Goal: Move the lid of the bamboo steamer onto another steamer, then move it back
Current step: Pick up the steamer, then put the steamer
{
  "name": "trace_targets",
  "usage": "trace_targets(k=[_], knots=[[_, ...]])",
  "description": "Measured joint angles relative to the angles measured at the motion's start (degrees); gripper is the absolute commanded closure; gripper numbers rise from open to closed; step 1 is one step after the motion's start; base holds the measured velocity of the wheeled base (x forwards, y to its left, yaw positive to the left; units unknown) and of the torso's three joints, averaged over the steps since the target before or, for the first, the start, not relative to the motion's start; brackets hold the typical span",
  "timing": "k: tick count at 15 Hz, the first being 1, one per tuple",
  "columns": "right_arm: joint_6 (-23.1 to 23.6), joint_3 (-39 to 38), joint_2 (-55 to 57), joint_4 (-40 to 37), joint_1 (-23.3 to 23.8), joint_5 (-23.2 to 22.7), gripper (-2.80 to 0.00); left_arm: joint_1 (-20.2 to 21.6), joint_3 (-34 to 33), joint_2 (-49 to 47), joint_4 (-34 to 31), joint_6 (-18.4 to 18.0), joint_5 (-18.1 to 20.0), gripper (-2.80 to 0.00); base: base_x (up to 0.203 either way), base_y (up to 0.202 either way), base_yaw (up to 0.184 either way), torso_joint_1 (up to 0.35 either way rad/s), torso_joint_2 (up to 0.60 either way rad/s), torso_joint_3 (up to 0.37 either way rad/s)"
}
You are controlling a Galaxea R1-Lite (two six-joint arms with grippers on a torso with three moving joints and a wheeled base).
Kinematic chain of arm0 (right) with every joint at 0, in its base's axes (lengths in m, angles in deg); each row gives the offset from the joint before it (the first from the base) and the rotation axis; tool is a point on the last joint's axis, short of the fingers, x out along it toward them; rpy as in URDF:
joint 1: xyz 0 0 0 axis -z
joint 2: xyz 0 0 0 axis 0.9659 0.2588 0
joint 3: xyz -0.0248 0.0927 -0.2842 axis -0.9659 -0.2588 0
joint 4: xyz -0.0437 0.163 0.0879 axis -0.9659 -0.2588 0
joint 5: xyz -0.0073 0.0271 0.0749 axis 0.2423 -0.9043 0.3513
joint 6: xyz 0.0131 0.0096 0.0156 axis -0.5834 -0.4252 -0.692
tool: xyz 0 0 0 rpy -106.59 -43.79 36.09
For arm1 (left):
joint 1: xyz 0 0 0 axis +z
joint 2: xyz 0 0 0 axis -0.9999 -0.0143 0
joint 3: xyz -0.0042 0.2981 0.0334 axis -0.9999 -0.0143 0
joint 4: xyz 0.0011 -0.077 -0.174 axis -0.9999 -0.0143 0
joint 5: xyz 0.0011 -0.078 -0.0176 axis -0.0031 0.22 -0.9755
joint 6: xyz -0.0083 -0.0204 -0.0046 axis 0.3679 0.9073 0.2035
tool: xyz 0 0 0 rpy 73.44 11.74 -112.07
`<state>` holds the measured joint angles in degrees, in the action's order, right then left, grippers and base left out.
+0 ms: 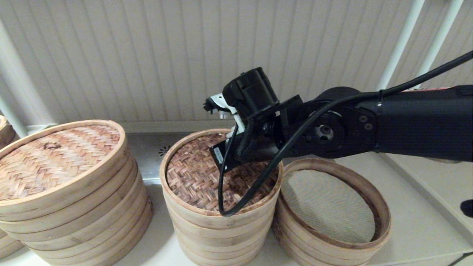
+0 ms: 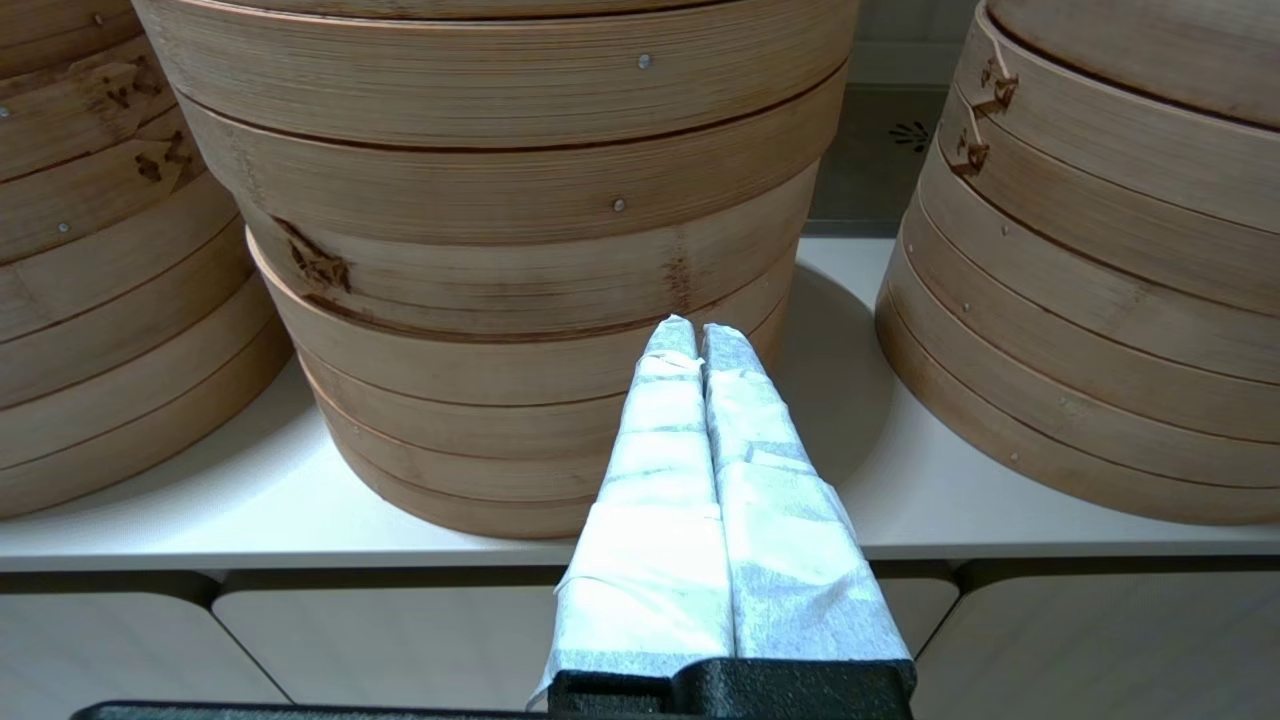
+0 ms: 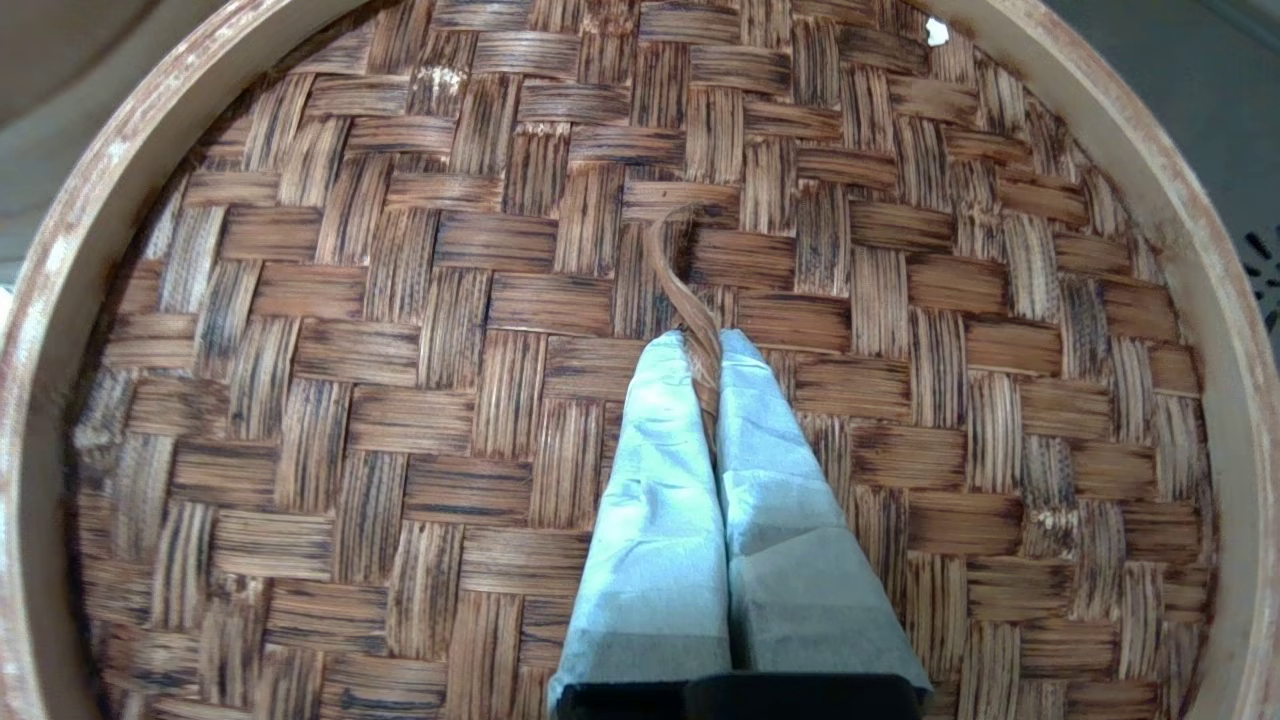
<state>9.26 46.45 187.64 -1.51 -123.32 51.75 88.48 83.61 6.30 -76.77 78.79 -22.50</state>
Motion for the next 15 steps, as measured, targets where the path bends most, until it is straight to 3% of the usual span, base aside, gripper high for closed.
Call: trace_targets(k=[10,15], knots=[[0.54,0.74,-3.16,-0.20,0.50,0.01,0.00,0.00,0.00,0.00,0.00,0.02,-0.02,0.00,0.000,0.000,0.000,0.000,0.00,0.000],[0.65,-0.77,-6.64,-0.51,3.14,-0.05,0.00,0.00,0.00,0.00,0.00,-0.04,-0.02,0.00,0.000,0.000,0.000,0.000,0.00,0.000]])
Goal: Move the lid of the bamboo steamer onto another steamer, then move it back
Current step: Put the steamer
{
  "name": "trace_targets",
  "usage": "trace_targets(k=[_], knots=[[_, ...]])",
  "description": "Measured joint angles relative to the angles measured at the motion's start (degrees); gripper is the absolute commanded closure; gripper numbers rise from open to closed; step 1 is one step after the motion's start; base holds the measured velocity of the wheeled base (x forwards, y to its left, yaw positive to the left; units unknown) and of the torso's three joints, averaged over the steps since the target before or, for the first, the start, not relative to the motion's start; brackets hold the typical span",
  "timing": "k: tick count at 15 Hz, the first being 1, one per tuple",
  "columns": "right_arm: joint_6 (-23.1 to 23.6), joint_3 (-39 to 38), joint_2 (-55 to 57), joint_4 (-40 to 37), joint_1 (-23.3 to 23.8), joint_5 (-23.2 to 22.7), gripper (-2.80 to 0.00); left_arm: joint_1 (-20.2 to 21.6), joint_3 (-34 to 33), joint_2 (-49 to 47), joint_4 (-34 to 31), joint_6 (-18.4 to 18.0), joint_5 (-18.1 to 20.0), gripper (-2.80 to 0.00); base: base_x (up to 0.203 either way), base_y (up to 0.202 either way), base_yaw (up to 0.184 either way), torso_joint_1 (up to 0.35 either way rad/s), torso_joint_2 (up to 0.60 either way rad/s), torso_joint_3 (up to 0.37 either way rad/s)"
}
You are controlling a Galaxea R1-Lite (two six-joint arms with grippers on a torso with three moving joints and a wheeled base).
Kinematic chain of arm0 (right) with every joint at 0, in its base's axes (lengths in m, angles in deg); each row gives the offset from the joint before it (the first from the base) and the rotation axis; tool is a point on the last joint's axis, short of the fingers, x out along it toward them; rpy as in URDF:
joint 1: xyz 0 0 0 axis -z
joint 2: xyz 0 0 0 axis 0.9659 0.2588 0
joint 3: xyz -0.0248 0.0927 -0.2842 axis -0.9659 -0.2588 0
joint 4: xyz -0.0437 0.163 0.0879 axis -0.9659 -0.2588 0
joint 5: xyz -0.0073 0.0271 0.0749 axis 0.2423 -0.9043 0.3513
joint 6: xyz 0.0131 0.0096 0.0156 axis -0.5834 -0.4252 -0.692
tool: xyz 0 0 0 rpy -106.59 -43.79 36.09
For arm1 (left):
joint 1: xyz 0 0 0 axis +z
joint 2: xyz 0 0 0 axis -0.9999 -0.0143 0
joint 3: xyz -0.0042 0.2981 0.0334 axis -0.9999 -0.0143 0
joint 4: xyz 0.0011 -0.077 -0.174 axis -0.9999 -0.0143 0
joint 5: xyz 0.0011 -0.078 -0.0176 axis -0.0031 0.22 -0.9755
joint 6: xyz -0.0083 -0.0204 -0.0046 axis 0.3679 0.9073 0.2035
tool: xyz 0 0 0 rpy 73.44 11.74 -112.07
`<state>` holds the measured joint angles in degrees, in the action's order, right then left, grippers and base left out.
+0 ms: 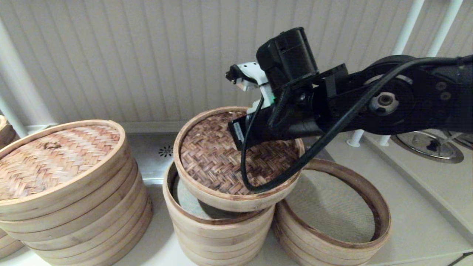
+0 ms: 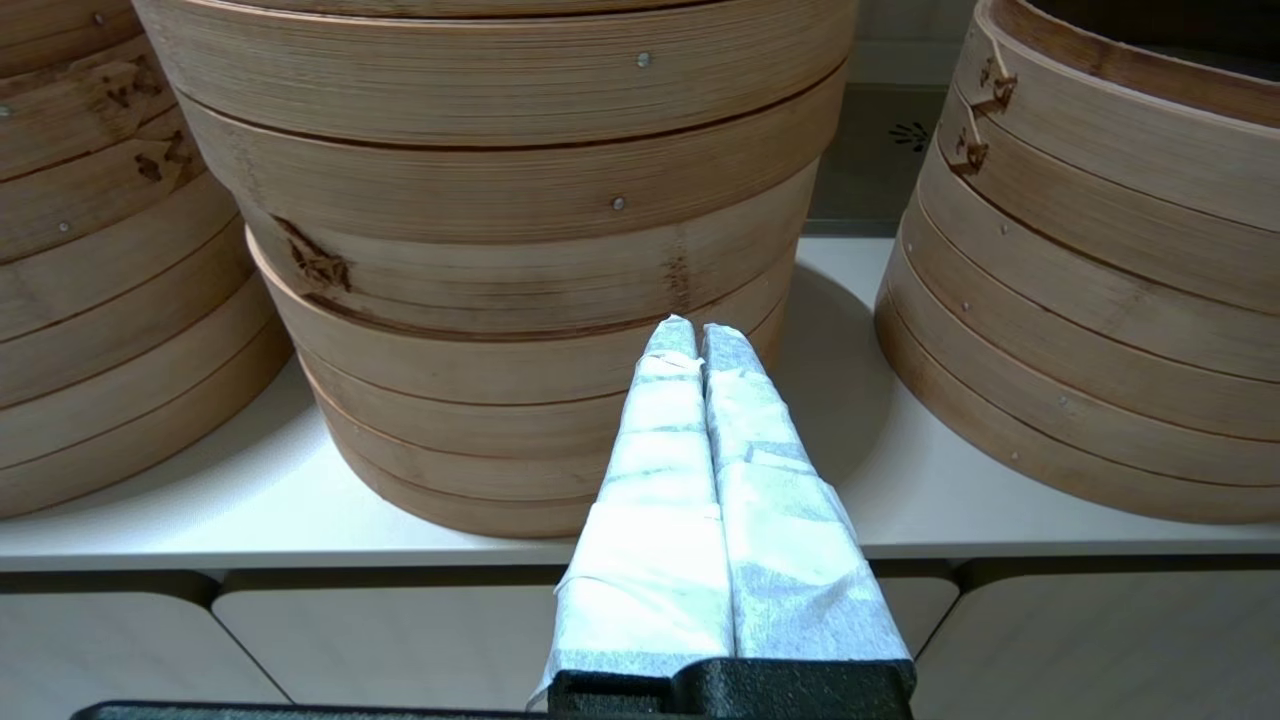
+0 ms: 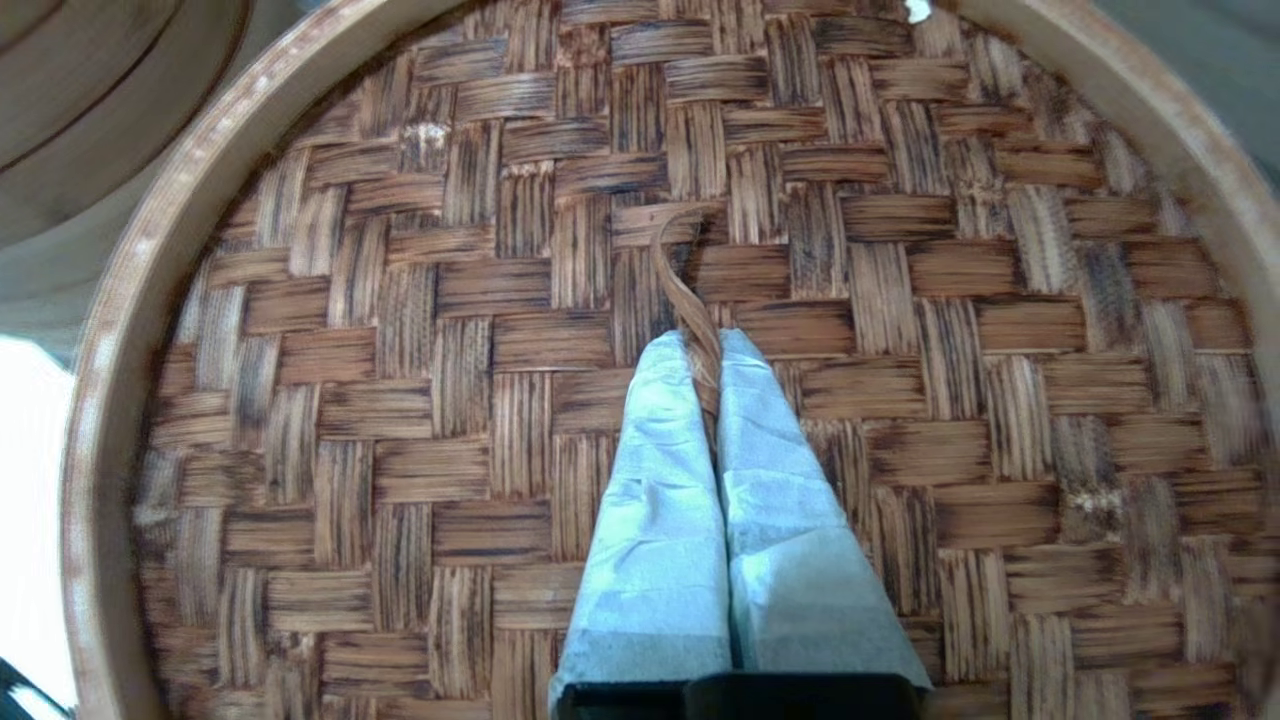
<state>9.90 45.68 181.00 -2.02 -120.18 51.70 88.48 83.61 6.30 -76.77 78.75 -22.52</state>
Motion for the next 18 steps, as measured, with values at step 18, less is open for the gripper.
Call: trace_targets(k=[18], knots=[[-0.04,-33.59,-23.36,7.52,26.29,-6.73,0.00,0.00,0.00,0.00,0.00,0.06,-0.02,0.00,0.000,0.000,0.000,0.000,0.00,0.000]])
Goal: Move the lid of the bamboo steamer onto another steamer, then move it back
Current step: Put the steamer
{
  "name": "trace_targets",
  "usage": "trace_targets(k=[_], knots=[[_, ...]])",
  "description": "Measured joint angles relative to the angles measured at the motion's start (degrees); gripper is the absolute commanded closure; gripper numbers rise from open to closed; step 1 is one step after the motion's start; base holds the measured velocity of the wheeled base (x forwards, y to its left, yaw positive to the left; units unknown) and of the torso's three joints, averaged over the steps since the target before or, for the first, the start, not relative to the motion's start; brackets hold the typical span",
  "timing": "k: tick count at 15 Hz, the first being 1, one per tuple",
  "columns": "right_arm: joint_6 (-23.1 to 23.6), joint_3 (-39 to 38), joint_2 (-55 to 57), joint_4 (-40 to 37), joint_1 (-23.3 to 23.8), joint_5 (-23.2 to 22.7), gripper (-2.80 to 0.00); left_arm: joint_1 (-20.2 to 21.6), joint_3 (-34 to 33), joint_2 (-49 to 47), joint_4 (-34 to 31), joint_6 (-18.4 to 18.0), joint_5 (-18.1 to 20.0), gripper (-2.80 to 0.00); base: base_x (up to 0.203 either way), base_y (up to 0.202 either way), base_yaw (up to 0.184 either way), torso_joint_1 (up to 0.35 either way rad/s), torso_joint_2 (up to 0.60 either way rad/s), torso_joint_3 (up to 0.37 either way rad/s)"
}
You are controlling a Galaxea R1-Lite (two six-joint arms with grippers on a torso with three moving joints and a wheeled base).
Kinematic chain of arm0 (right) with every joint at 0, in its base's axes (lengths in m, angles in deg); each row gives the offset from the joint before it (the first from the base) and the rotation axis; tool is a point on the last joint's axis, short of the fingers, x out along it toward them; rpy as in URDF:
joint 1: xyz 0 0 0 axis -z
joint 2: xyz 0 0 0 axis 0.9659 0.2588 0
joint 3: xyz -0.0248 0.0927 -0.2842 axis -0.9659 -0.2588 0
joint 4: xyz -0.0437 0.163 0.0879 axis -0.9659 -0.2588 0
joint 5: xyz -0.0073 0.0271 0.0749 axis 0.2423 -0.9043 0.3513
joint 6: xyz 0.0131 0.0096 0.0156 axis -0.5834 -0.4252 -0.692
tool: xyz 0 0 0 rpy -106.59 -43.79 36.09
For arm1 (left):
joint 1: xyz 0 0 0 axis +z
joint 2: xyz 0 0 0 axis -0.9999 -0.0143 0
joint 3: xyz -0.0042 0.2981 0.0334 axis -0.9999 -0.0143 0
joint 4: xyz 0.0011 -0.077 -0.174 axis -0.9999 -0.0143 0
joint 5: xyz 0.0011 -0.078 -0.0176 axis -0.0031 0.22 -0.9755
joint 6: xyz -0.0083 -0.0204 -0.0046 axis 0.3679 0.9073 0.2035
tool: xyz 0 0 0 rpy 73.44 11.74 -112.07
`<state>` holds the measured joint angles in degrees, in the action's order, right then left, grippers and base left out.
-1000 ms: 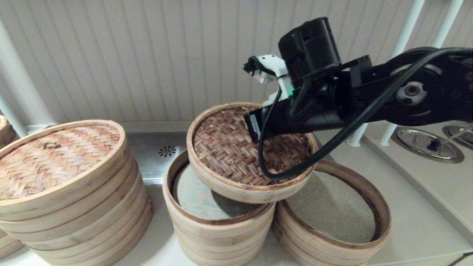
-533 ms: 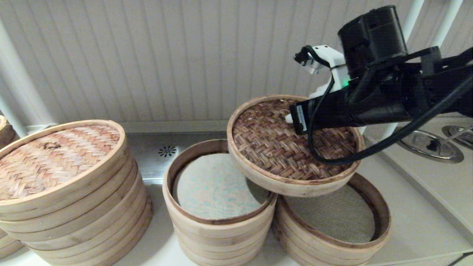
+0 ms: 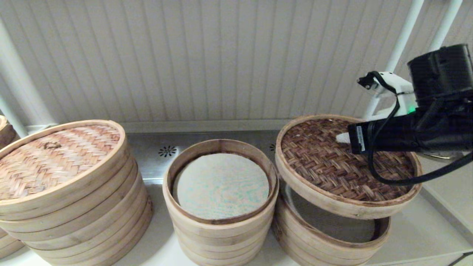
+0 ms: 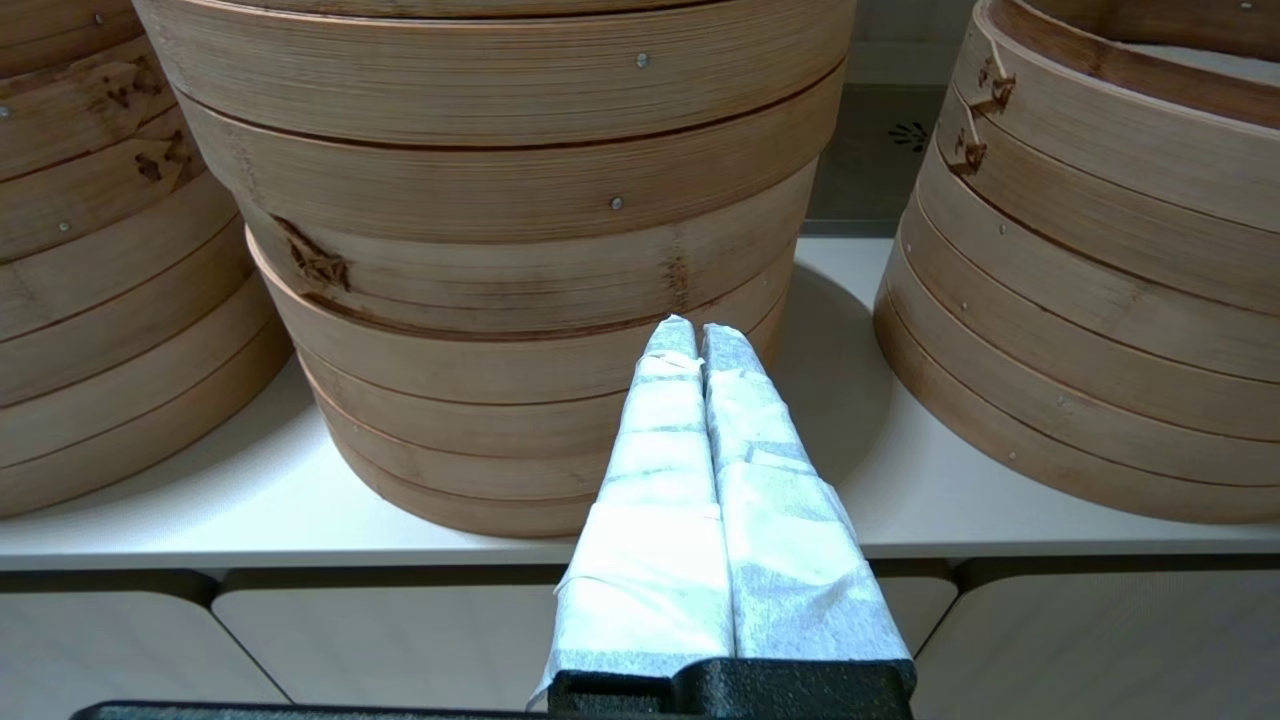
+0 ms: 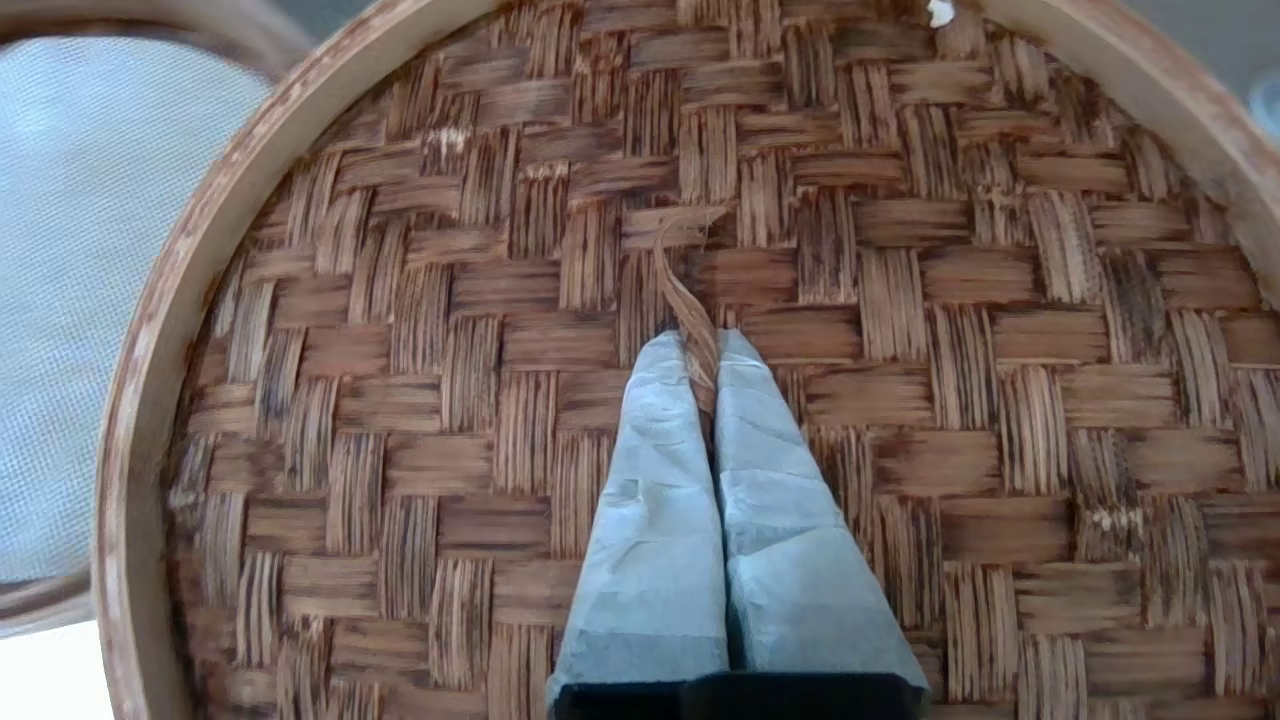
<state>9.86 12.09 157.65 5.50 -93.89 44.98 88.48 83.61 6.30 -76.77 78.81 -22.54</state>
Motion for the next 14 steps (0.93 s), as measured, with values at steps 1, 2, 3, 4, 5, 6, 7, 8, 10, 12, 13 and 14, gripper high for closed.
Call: trace_targets(k=[1,2,3,4,5,6,7,8,10,12,13,14], knots=[[0.00,-2.58,-0.76,2.22,1.08,-0.40,0.00,0.00,0.00,0.00,0.00,-0.03,0.00,0.00,0.000,0.000,0.000,0.000,0.00,0.000],[0.04,-5.29,-1.46,4.35,1.80,-0.60,0.00,0.00,0.00,0.00,0.00,-0.03,0.02,0.00,0.000,0.000,0.000,0.000,0.00,0.000],[0.09,-7.70,-1.97,6.11,2.15,-0.72,0.00,0.00,0.00,0.00,0.00,-0.05,0.01,0.00,0.000,0.000,0.000,0.000,0.00,0.000],[0.13,-9.51,-2.34,7.50,2.41,-0.82,0.00,0.00,0.00,0.00,-0.02,-0.02,0.00,0.00,0.000,0.000,0.000,0.000,0.00,0.000],[0.13,-11.22,-2.56,8.97,2.45,-0.88,0.00,0.00,0.00,0.00,0.00,-0.05,0.00,0.00,0.000,0.000,0.000,0.000,0.00,0.000],[0.11,-13.26,-2.63,10.45,2.44,-0.95,0.00,0.00,0.00,0.00,-0.02,0.00,0.03,0.00,0.000,0.000,0.000,0.000,0.00,0.000],[0.09,-15.02,-2.59,12.65,2.36,-1.17,0.00,0.00,0.00,0.00,0.00,-0.02,0.02,0.00,0.000,0.000,0.000,0.000,0.00,0.000],[0.06,-16.77,-2.48,14.63,2.36,-1.60,0.00,0.00,0.00,0.00,0.00,-0.05,0.00,0.00,0.000,0.000,0.000,0.000,0.00,0.000],[-0.02,-19.19,-1.83,17.53,2.41,-2.33,0.00,0.00,0.00,0.00,0.00,-0.05,0.05,0.00,0.000,0.000,0.000,0.000,0.00,0.000],[-0.11,-20.02,-1.01,17.80,2.53,-3.04,0.00,0.00,0.00,0.00,0.00,-0.02,0.01,0.00,0.000,0.000,0.000,0.000,0.00,0.000],[-0.11,-20.07,-0.56,17.82,2.56,-3.18,0.00,0.00,0.00,0.00,0.00,-0.02,0.00,0.00,0.000,0.000,0.000,0.000,0.00,0.000],[-0.11,-20.10,-0.02,17.91,2.52,-3.22,0.00,0.00,0.00,0.00,0.00,-0.03,0.00,0.00,0.000,0.000,0.000,0.000,0.00,0.000]])
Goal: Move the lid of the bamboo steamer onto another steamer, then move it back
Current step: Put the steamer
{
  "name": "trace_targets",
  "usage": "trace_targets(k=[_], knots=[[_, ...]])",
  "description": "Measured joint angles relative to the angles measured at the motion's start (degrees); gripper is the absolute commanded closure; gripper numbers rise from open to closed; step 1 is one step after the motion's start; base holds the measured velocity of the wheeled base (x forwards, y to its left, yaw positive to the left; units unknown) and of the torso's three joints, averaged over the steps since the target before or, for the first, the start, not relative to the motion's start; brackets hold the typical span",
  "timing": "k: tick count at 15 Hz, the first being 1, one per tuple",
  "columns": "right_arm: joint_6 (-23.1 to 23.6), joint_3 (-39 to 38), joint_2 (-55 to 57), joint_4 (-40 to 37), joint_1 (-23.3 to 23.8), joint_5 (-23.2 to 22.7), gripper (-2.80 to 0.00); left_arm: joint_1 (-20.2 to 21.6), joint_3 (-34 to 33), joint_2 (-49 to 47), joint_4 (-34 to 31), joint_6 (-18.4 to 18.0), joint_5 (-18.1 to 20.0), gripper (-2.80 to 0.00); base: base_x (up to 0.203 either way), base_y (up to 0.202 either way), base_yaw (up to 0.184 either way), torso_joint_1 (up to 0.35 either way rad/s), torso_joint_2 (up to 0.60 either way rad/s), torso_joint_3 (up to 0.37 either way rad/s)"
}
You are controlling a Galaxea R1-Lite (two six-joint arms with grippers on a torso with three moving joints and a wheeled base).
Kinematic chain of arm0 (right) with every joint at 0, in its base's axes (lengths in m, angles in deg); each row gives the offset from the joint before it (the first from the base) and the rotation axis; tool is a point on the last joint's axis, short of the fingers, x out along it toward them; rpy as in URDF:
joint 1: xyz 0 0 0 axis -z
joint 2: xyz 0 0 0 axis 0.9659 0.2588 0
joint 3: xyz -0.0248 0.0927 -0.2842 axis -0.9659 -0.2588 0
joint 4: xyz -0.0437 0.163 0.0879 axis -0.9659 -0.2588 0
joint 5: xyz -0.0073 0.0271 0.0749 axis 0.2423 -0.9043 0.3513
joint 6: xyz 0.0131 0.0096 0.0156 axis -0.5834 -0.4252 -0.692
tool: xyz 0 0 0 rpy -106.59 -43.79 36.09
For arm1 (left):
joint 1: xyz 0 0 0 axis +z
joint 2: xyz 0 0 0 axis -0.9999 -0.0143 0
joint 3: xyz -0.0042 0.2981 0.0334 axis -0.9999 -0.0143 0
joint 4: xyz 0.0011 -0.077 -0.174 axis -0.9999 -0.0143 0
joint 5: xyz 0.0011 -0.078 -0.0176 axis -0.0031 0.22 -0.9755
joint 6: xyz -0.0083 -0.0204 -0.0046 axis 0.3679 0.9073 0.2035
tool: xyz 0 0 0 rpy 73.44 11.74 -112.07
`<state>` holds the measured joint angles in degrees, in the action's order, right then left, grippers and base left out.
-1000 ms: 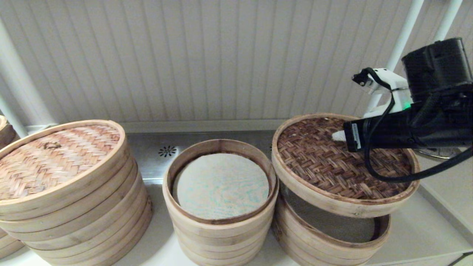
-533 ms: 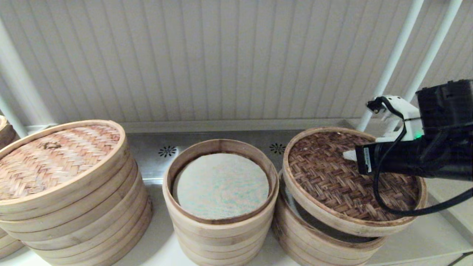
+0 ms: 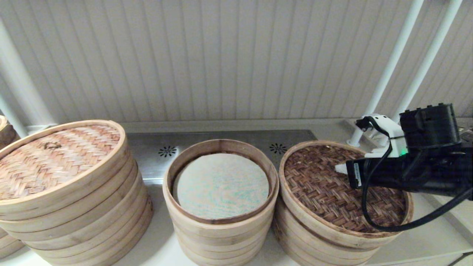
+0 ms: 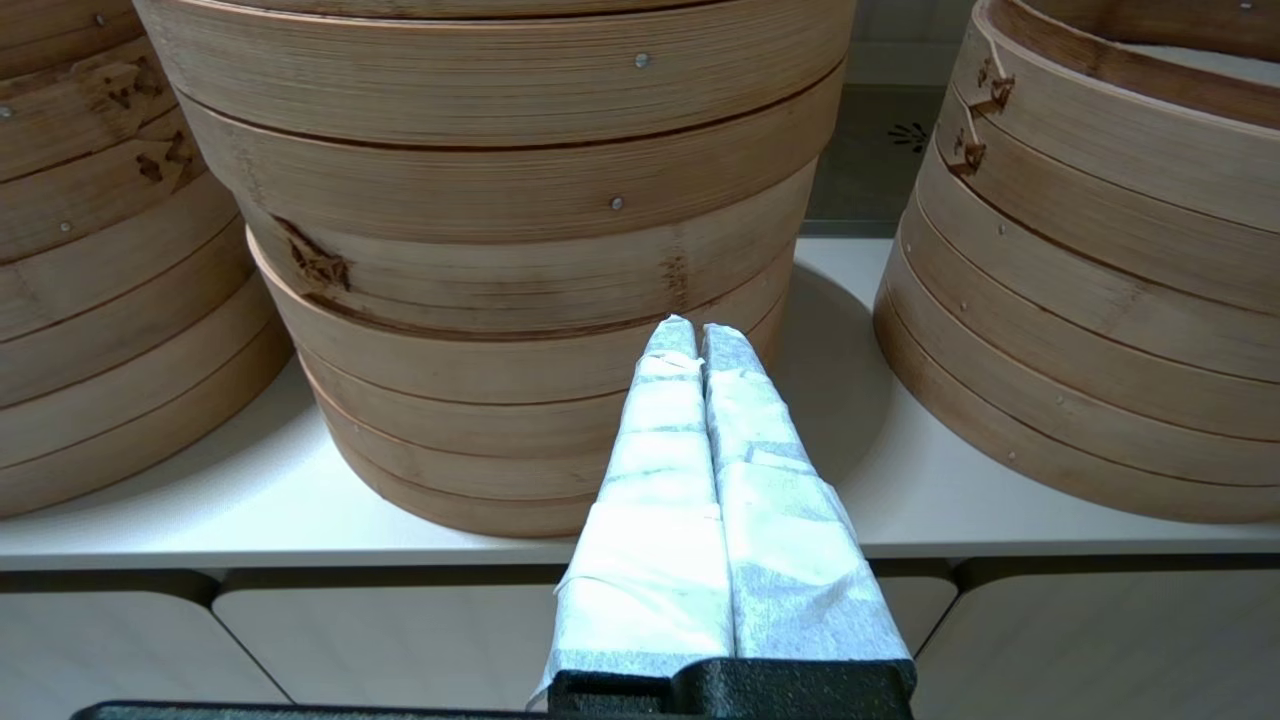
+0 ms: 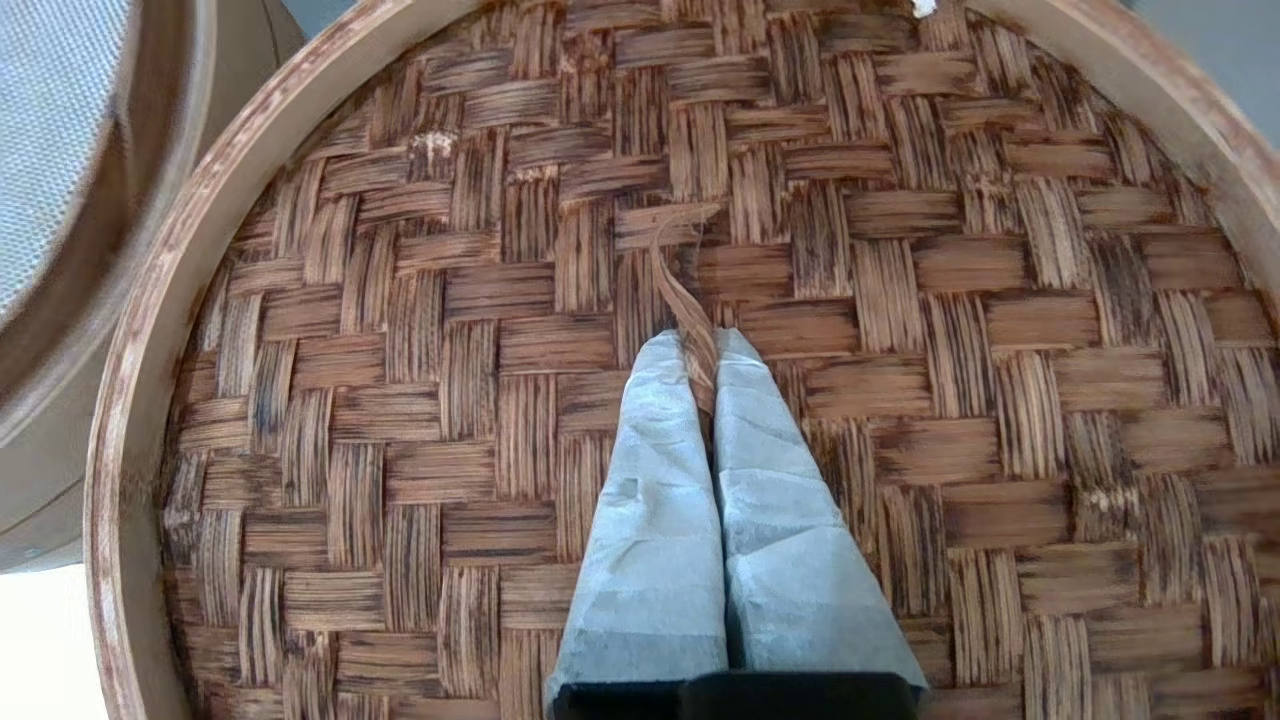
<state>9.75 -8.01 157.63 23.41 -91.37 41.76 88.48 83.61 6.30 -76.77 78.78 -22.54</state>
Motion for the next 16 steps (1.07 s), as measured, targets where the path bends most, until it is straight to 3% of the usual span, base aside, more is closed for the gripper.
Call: trace_targets(k=[5,16], knots=[[-0.09,-0.63,3.40,4.58,0.45,-0.32,0.00,0.00,0.00,0.00,0.00,0.01,0.00,0.00,0.000,0.000,0.000,0.000,0.00,0.000],[0.04,-4.26,3.23,5.14,2.56,-2.65,0.00,0.00,0.00,0.00,0.00,-0.02,0.01,0.00,0.000,0.000,0.000,0.000,0.00,0.000]])
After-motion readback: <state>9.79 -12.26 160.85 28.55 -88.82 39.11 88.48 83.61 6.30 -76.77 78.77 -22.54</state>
